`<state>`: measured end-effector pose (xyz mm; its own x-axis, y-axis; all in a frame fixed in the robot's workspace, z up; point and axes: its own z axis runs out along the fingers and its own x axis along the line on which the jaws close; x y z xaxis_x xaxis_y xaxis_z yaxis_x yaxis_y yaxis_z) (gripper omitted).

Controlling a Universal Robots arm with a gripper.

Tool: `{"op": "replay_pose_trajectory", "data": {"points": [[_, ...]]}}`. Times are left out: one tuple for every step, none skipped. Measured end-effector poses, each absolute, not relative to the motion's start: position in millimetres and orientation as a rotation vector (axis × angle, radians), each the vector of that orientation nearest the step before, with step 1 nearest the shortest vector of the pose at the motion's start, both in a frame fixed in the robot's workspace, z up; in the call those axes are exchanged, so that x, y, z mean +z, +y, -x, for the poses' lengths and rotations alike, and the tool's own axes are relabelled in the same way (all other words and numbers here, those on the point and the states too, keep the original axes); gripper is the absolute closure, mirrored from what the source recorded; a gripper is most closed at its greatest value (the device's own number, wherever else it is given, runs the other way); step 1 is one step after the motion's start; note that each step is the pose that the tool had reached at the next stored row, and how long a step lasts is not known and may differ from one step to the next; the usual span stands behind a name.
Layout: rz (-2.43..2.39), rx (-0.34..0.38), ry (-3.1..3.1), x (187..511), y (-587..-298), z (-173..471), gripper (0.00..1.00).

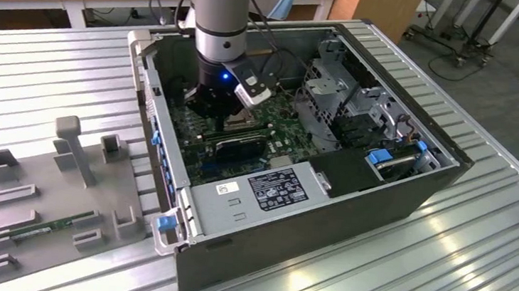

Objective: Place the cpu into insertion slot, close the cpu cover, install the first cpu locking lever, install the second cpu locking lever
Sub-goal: 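Install the second cpu locking lever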

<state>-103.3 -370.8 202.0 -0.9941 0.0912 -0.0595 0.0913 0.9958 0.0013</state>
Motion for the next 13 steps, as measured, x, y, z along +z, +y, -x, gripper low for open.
{"op": "replay_pose_trajectory", "data": {"points": [[-0.141, -0.002, 3.079, 201.7, -370.7, 103.5, 0.89], [-0.141, -0.002, 3.079, 201.6, -370.5, 103.6, 0.89], [-0.141, -0.002, 3.079, 201.5, -370.5, 103.6, 0.89], [-0.141, -0.002, 3.079, 201.5, -370.5, 103.6, 0.89], [-0.141, -0.002, 3.079, 201.4, -370.5, 103.6, 0.89], [-0.141, -0.002, 3.079, 201.4, -370.5, 103.6, 0.89], [-0.141, -0.002, 3.079, 201.4, -370.4, 103.7, 0.89], [-0.141, 0.000, 3.079, 201.3, -370.3, 103.8, 0.89], [-0.141, 0.002, 3.078, 201.2, -370.2, 103.8, 0.89], [-0.141, 0.004, 3.078, 201.2, -370.0, 103.8, 0.89], [-0.141, 0.007, 3.078, 201.2, -369.9, 103.9, 0.89], [-0.141, 0.013, 3.078, 201.3, -369.7, 104.1, 0.89], [-0.141, 0.019, 3.078, 201.2, -369.3, 104.4, 0.89]]}}
